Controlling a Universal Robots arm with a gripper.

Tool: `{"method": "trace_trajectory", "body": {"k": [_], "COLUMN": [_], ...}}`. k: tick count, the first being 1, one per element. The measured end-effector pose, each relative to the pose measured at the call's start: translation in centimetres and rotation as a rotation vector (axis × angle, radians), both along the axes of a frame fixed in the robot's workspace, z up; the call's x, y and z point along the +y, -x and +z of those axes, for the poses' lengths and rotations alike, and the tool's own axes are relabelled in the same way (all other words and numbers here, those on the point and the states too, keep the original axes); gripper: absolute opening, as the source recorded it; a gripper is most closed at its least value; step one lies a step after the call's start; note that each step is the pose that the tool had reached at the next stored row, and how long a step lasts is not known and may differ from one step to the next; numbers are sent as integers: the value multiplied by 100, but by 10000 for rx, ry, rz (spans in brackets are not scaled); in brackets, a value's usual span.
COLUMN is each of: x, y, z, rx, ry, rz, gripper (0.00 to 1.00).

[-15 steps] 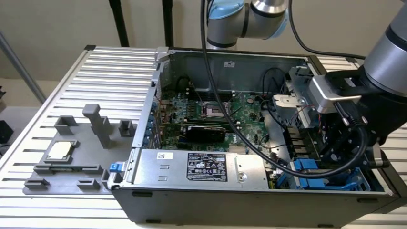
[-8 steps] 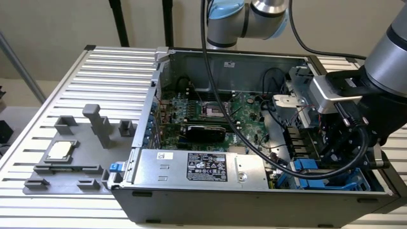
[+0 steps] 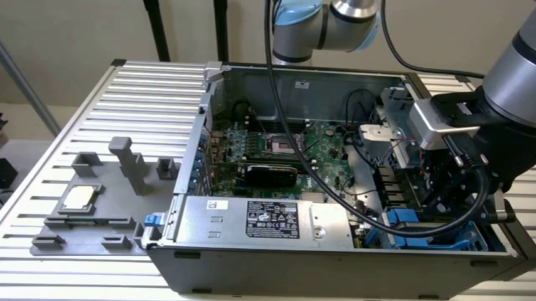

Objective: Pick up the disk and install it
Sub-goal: 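Insert the second disk wire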

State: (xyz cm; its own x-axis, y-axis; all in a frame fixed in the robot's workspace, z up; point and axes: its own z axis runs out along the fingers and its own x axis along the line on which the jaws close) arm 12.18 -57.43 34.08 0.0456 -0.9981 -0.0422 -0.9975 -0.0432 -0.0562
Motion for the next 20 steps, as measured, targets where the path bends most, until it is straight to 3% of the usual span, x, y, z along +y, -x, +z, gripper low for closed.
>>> {"method": "trace_trajectory", "body": {"k": [15,20], "x": [-13,-15], "y": [-8,-8], "z": [-32,-27], "rx": [0,1], "ry": [-44,-35], "rz": [0,1], "gripper": [20,20]}}
